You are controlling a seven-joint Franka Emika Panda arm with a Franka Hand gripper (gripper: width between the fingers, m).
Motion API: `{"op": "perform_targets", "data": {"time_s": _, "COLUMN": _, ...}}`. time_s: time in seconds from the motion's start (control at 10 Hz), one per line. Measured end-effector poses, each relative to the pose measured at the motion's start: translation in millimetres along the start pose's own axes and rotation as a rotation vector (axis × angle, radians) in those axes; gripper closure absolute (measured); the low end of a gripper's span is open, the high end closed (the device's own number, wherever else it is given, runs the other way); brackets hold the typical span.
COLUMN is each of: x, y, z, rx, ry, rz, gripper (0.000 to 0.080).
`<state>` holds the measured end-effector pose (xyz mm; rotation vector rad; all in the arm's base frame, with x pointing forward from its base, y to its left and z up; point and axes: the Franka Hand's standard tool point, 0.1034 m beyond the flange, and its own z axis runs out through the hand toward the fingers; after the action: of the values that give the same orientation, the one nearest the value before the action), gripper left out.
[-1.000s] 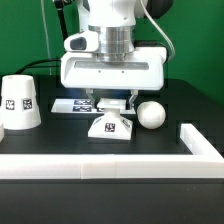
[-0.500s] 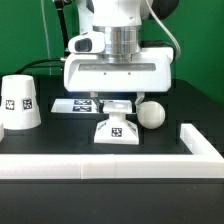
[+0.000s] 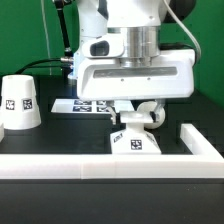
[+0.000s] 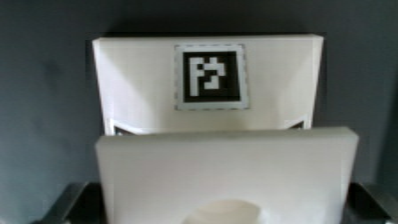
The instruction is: Assemble lamp
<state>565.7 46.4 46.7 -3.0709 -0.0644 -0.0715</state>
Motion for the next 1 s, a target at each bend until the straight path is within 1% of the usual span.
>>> {"op": "perform_targets", "data": {"time_s": 0.5, "x": 1.5, "y": -0.9, "z": -0.2, "rx": 0.0, "ry": 0.005, "rz": -0.004, "gripper": 0.0265}}
{"op": "perform_targets", "data": {"time_s": 0.6, "x": 5.1, "y": -5.6, "z": 0.5, "rx": -0.002, "ry": 0.015, "rz": -0.025, "gripper": 0.0264}}
{"op": "perform_targets", "data": {"time_s": 0.8, "x": 21.4, "y": -26.3, "z": 1.8, "rx": 0.008, "ry": 0.014, "rz": -0.055, "gripper": 0.0264}}
{"op": "perform_targets", "data": {"time_s": 1.0, "x": 34.5, "y": -41.6, "z": 3.3, "rx": 0.016, "ry": 0.03, "rz": -0.076, "gripper": 0.0264}}
